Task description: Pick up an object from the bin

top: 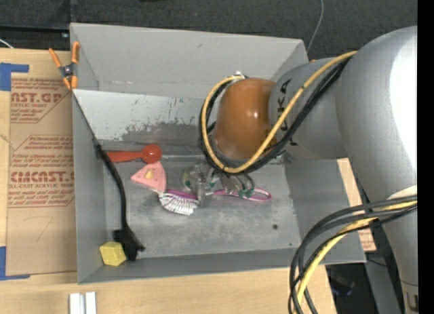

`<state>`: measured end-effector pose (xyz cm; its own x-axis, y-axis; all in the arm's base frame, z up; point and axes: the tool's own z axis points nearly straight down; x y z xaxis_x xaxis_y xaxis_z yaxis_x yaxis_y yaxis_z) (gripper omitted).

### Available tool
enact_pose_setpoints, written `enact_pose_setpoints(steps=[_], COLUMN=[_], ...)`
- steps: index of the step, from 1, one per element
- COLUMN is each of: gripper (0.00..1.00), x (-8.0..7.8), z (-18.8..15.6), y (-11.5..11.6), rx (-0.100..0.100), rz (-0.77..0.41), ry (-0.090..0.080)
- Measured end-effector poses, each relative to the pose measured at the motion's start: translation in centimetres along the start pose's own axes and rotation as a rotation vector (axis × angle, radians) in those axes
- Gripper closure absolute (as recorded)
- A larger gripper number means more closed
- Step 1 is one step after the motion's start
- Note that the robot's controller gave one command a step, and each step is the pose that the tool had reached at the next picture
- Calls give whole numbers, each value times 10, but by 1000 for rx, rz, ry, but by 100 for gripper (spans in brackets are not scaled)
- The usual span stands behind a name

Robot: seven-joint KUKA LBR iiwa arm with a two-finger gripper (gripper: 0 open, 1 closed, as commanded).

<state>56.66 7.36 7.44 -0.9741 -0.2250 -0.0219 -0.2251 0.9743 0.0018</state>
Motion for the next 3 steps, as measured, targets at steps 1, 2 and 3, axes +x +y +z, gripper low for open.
enact_pose_setpoints(steps=[1,2,3], gripper=[100,100,100], x=[0,1,1], z=[-3,-27,-67], y=[0,1,2], rx=[0,-1,-1], rz=[0,0,-1], ry=[1,4,9])
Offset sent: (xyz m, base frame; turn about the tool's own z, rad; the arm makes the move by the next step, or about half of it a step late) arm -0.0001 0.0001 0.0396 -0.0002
